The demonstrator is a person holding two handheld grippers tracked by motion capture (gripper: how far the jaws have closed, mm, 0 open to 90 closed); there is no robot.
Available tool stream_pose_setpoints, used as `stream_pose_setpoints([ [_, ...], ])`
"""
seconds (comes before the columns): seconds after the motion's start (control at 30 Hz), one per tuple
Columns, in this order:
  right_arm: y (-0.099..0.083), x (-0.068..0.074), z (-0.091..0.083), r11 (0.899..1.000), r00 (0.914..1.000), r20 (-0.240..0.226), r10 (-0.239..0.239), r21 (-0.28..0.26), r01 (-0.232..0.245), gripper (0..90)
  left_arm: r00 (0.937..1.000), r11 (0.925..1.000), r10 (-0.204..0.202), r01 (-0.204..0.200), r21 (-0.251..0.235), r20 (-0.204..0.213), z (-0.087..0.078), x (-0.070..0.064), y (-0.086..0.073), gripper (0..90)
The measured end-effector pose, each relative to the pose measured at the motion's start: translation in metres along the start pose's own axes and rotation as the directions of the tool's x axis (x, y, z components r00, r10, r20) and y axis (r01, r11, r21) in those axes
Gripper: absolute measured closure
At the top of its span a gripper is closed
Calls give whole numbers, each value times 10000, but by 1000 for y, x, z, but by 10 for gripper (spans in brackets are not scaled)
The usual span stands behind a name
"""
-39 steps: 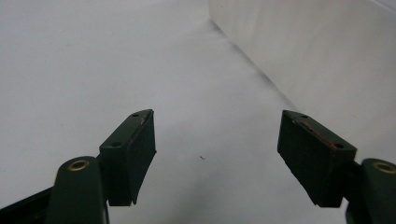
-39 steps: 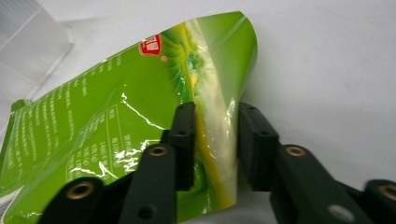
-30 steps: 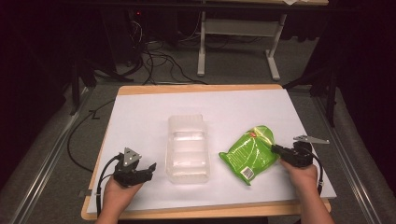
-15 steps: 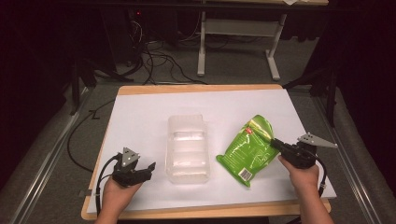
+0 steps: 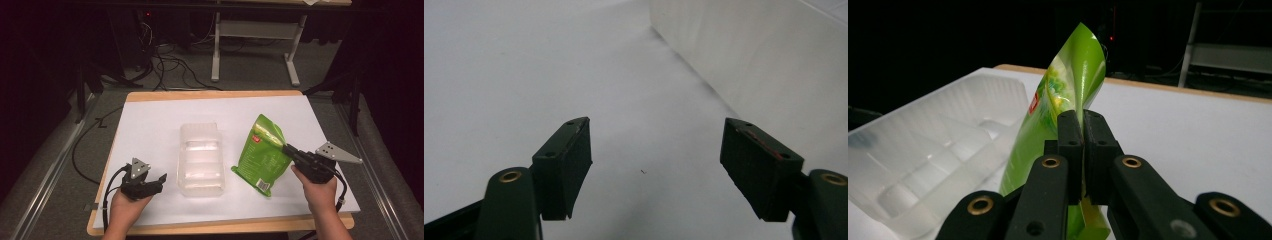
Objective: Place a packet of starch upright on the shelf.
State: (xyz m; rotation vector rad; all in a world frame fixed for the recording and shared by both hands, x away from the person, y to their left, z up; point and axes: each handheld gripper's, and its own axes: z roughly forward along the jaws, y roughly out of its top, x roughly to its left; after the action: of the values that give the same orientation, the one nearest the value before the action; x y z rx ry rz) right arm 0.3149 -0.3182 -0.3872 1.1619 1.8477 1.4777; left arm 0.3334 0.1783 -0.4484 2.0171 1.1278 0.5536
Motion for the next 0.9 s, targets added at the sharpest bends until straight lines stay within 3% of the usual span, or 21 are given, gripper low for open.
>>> stream_pose_setpoints([
  [0.33,19,20,3,9925,9949,546,-845,-844,889,890,10000,10000,-17,17,-60,0,-2,1,0,291],
  [0.5,10,19,7,9948,9950,416,-912,-412,929,885,10000,10000,-44,44,-13,56,-1,1,0,291],
  [0.9,5,20,6,9953,9958,438,-799,-508,821,791,10000,10000,6,-6,-6,83,0,0,0,291],
])
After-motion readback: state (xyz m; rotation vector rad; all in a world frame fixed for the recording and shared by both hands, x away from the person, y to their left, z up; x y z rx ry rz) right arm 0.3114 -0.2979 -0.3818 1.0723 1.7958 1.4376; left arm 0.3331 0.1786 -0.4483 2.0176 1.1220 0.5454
